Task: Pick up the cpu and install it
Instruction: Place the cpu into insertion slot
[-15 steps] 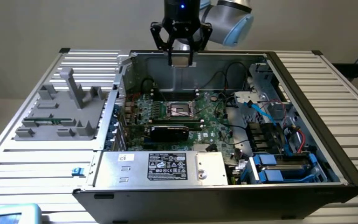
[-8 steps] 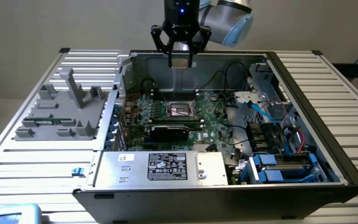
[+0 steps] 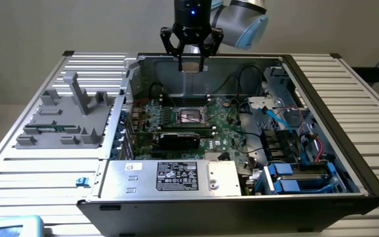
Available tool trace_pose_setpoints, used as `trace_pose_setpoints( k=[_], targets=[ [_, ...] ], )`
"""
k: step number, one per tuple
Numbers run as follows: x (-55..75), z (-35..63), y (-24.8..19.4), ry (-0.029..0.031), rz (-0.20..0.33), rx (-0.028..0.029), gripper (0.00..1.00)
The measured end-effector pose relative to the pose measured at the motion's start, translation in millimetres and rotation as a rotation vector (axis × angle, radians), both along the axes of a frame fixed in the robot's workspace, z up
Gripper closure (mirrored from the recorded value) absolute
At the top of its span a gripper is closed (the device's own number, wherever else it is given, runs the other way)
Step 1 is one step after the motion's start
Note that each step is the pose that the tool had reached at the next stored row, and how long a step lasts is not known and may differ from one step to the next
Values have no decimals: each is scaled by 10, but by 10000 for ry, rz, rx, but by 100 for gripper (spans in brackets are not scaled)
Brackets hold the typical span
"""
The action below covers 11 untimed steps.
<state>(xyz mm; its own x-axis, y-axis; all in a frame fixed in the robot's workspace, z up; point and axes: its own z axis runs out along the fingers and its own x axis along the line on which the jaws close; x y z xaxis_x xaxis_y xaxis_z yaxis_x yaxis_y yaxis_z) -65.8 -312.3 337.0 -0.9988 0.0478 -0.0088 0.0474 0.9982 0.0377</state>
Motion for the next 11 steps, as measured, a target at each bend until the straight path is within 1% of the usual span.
trace_pose_setpoints(
  k=[11],
  targets=[
    [0, 0, 0, 0, -4, 0, 44]
  ],
)
